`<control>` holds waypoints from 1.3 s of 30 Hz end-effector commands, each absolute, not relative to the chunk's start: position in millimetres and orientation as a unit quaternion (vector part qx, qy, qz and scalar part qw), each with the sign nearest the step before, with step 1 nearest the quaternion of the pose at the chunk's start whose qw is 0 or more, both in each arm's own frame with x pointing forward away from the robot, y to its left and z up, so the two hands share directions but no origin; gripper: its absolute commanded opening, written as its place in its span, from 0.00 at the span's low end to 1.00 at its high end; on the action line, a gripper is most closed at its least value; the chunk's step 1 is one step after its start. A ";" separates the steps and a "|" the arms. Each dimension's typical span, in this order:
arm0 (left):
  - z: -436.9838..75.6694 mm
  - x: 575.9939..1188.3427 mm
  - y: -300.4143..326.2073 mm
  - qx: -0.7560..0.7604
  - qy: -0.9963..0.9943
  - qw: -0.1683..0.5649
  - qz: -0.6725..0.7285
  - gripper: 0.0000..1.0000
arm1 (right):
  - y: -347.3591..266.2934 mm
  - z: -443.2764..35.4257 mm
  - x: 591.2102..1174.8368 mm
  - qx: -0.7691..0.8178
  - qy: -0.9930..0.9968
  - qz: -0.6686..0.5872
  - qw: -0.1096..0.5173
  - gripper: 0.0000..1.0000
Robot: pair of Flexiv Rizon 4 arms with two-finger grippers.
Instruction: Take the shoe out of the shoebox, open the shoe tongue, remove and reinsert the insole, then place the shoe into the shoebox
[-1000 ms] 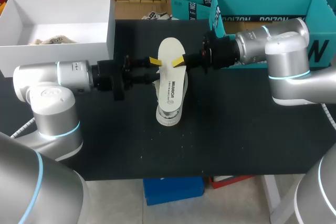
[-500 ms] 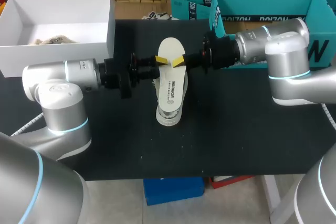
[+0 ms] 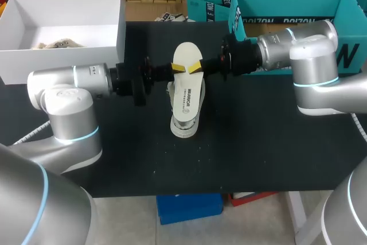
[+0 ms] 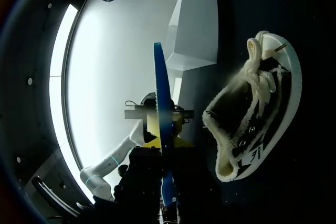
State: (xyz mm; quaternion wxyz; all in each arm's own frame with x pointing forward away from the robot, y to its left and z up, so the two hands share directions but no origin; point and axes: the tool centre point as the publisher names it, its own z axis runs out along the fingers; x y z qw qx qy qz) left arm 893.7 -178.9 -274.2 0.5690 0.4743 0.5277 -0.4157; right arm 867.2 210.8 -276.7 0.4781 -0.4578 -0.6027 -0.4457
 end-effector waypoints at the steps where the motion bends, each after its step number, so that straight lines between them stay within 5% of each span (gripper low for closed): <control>1: -275.1 892.3 -180.7 0.476 0.530 0.568 -0.412 0.00 | 211.7 -276.5 867.0 -0.458 -0.603 -0.445 0.478 0.00; 2: -275.0 891.7 -180.0 0.477 0.530 0.568 -0.412 0.00 | 212.2 -275.5 867.0 -0.460 -0.608 -0.440 0.475 0.34; 3: -274.8 891.2 -179.1 0.479 0.531 0.566 -0.411 0.00 | 212.3 -275.4 866.8 -0.466 -0.606 -0.440 0.471 1.00; 39: -292.4 771.4 -92.0 0.574 0.645 0.317 -0.392 0.00 | 118.0 -235.7 767.2 -0.690 -0.507 -0.447 0.258 1.00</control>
